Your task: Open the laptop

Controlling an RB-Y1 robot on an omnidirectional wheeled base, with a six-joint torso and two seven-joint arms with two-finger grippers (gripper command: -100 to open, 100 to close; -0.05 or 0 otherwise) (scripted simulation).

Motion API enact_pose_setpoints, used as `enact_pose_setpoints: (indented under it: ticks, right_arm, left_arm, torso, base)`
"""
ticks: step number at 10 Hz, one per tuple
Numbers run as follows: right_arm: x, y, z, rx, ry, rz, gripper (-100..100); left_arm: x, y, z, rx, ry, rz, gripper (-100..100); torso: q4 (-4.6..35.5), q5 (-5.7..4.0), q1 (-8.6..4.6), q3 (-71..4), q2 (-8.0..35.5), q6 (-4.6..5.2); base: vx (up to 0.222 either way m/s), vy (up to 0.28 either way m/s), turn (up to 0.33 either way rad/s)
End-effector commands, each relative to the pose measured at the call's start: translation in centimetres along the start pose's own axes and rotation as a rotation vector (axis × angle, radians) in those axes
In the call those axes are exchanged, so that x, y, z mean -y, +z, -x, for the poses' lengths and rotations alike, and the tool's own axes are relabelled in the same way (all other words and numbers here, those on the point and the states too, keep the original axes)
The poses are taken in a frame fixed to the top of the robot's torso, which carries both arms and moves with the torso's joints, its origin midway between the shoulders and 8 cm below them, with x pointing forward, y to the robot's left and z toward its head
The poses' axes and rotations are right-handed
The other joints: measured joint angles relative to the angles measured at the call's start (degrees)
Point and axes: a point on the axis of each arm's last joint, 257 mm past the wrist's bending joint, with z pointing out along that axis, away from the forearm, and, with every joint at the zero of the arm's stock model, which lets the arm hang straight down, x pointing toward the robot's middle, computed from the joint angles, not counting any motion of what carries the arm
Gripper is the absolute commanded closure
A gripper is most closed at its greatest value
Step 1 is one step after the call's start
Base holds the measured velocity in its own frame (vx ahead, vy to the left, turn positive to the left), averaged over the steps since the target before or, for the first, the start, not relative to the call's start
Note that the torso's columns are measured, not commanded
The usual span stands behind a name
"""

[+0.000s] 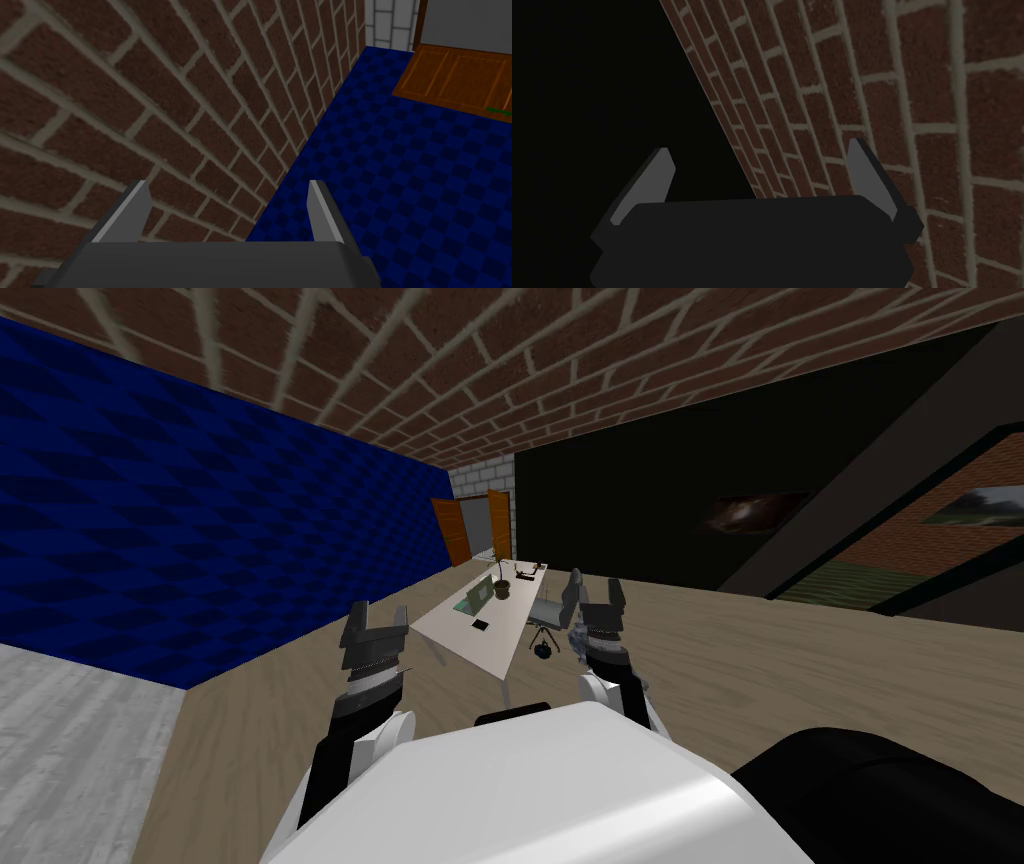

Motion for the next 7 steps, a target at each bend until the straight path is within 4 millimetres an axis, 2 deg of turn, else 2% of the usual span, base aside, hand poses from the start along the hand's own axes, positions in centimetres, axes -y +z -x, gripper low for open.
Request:
enact_pose_setpoints:
  ticks: [1,7]
  right_arm:
    - [0.00,0.00,0.00,0.000,0.000,0.000,0]
    - [-0.01,0.01,0.00,0.000,0.000,0.000,0]
  left_arm:
    - [0.00,0.00,0.00,0.000,0.000,0.000,0]
    - [0.01,0.00,0.00,0.000,0.000,0.000,0]
  torso:
    - [2.35,0.00,0.00,-4.67,2.32,0.00]
    - [26.91,0.00,0.00,-53.81,26.93,0.00]
  base:
    - [0.000,0.000,0.000]
    - [0.000,0.000,0.000]
